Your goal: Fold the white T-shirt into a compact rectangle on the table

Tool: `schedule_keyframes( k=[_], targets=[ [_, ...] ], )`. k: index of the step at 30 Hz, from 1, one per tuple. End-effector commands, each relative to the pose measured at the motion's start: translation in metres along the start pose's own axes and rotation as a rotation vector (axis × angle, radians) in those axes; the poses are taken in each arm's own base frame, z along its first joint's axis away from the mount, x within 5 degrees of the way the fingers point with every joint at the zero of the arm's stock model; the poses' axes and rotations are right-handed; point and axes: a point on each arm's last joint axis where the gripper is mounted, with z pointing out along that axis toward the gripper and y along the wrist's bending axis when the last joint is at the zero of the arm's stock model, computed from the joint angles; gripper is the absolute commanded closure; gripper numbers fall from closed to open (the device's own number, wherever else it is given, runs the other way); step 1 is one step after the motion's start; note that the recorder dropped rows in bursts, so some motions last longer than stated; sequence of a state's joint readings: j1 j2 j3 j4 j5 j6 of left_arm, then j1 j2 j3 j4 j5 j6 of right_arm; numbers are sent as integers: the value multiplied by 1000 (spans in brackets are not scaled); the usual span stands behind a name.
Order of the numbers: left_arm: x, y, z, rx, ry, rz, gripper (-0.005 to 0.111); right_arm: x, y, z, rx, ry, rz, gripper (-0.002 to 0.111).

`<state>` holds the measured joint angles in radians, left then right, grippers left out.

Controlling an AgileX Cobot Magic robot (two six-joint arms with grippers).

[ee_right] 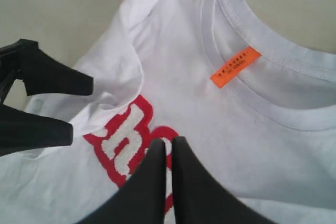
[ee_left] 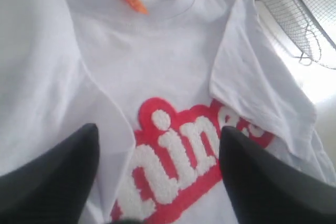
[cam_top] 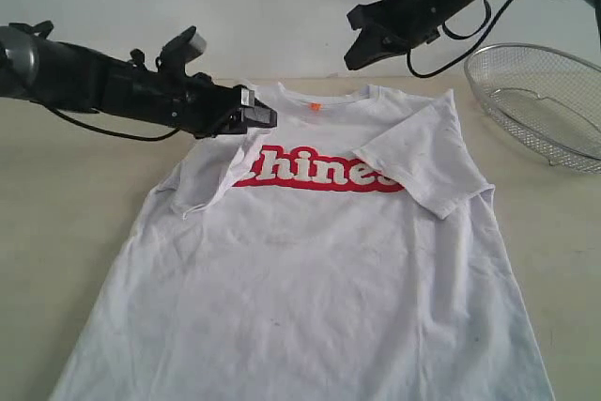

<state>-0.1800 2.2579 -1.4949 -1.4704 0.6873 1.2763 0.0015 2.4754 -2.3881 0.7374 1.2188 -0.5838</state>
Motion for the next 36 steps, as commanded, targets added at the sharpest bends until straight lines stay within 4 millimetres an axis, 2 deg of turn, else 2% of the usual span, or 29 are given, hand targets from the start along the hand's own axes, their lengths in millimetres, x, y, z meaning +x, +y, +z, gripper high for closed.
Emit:
schedule_keyframes(
  k=[1,4,9,11,14,15,18,22,29,33,36],
  targets=[
    [-22,-7,-22,-44,-64,40,44,-9,26,5,-66,-26,-77,108],
    [-32,3,-38,-117,-90,53,55,-10,47,23,-98,-2,-139,108],
    [-28,30,-56,-193,-36,38,94,-4,65,51,-139,43,-168,108],
    [-22,38,-60,-238,28,71,102,0,75,66,-164,65,-181,108],
    [-19,49,-67,-313,59,29,102,8,84,87,-178,109,-198,108],
    [-18,55,-72,-317,70,16,102,15,83,100,-166,142,-205,108],
    [-14,59,-81,-257,112,-17,102,18,74,116,-124,107,-193,108],
    [-11,55,-81,-209,145,-26,102,11,59,125,-6,-4,-190,108],
    [-8,49,-80,-141,180,-45,102,19,41,145,64,-36,-185,108],
    [-8,47,-80,-127,171,-60,102,31,43,151,5,57,-246,108],
    [-9,47,-80,-128,168,-61,102,49,48,147,-76,252,-342,108]
  ],
)
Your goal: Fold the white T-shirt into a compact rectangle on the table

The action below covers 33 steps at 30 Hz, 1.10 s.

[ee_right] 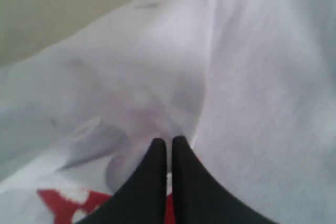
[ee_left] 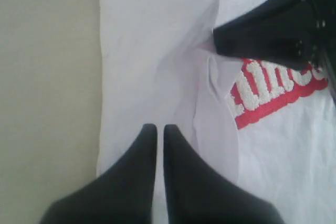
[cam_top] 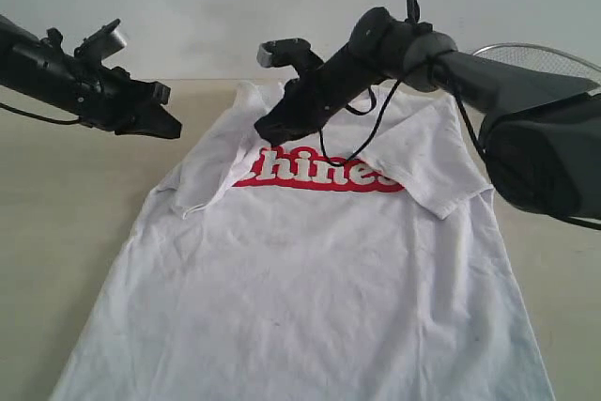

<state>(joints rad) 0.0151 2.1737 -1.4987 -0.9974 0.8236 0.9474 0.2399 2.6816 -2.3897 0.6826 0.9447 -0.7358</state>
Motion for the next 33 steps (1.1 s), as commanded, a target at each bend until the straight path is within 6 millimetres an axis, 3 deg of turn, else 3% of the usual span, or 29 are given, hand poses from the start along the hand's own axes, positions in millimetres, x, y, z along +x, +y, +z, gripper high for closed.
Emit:
schedule_keyframes(
  k=[1,4,8,13,17,20,23,28,33],
  targets=[
    [-2,-2,-1,11,-9,-14,102,19,11,-8,-126,248,-148,108],
    [-2,-1,-1,6,-13,-14,102,17,5,-23,-41,288,-143,108],
    [-4,-2,-1,11,-31,-28,102,2,0,-48,-27,218,-129,108],
    [-6,-18,8,56,-41,38,102,-12,-3,-62,20,129,-86,108],
    [-8,-34,27,-11,-57,94,102,-15,-11,-63,121,99,17,108],
    [-7,-33,42,-81,-84,88,102,-16,-26,-76,283,103,108,108],
    [2,-30,62,-95,-54,82,102,-15,-42,-100,389,105,173,108],
    [16,-21,87,-112,-18,60,102,-15,-57,-143,419,96,215,108],
    [21,-40,94,11,55,118,102,-16,-62,-164,438,78,220,108]
  ],
)
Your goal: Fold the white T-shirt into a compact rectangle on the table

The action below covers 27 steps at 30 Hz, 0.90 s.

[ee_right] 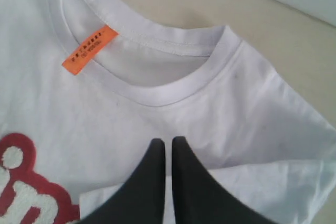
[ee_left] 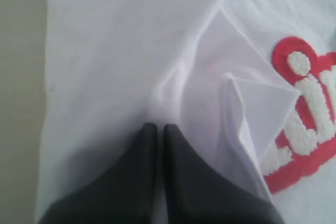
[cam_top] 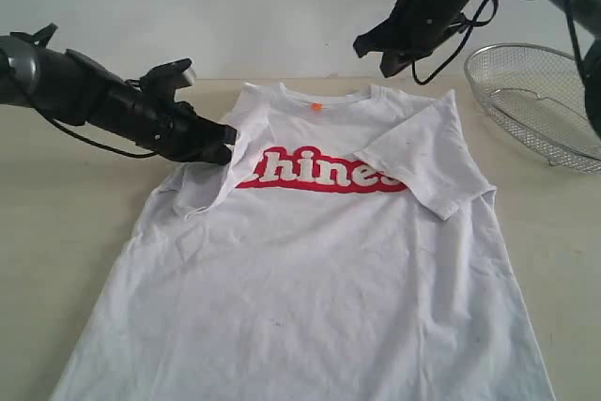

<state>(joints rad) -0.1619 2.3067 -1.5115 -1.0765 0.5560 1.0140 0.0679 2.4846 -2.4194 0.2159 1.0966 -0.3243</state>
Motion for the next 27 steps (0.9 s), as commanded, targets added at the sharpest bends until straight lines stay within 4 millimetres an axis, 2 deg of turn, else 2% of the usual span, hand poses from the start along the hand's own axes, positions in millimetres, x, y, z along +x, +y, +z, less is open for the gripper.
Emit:
schedule_keyframes(
  k=[1,5,8,11,16,20,24,27],
  targets=[
    [6,-25,9,143,79,60,102,-3,-9,-20,17,-20,6,108],
    [12,-47,10,264,156,89,102,-3,-10,-20,16,-13,9,108],
    [16,-55,10,313,203,112,102,-2,-9,-20,12,-2,9,108],
    [12,-59,5,312,193,128,102,-1,-9,-20,7,7,5,108],
    [-8,-35,3,47,28,125,102,5,-3,-21,-56,63,-40,108],
    [-23,-19,2,-69,-67,127,102,5,-2,-20,-75,61,-42,108],
    [-37,-11,-2,-182,-168,129,102,3,5,-18,-153,37,-53,108],
    [-51,-10,-5,-214,-231,135,102,9,15,-7,-191,72,-42,108]
  ],
)
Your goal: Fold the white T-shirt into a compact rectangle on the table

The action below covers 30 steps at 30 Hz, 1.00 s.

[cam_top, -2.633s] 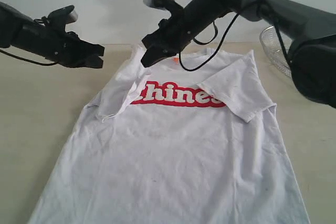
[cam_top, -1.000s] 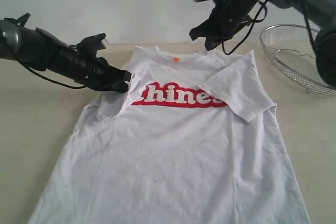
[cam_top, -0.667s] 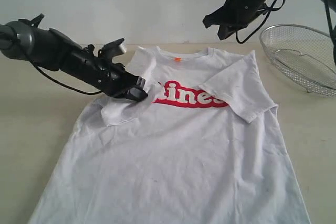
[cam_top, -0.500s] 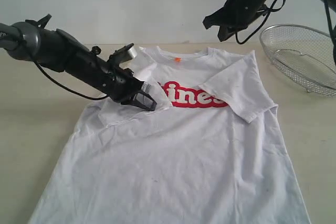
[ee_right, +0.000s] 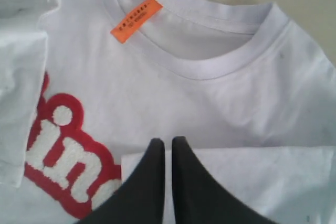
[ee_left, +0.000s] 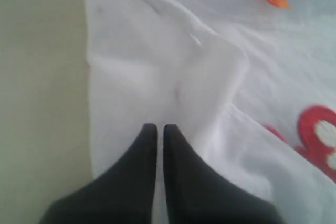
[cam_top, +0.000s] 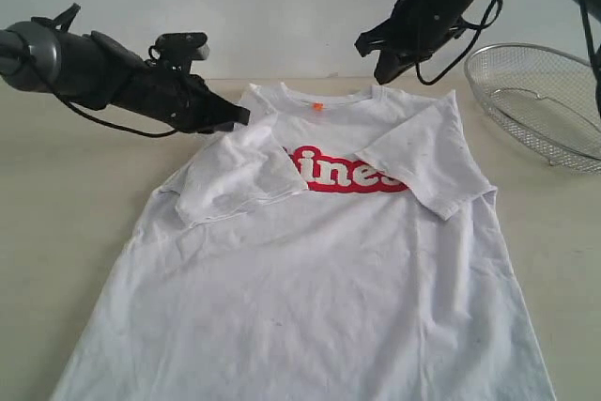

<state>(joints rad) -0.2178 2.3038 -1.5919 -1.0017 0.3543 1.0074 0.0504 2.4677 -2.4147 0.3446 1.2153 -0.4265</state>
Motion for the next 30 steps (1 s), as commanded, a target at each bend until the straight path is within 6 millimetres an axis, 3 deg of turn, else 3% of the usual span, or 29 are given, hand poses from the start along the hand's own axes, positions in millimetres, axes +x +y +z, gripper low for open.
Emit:
schedule_keyframes(
  k=[1,6,13,17,24,30],
  targets=[
    [-24,6,-3,-60,-99,3,102,6,13,11,-64,35,-14,108],
    [-38,5,2,-26,-129,19,102,15,48,40,-163,108,-107,108],
    [-27,9,27,15,-86,-31,102,14,93,70,-189,80,-185,108],
    [-19,11,39,29,-61,-31,102,16,101,82,-198,91,-170,108],
    [-8,23,57,-13,-61,-54,102,14,104,83,-193,74,-167,108],
    [-8,41,53,-54,-78,-80,102,18,103,92,-194,85,-160,108]
  ],
)
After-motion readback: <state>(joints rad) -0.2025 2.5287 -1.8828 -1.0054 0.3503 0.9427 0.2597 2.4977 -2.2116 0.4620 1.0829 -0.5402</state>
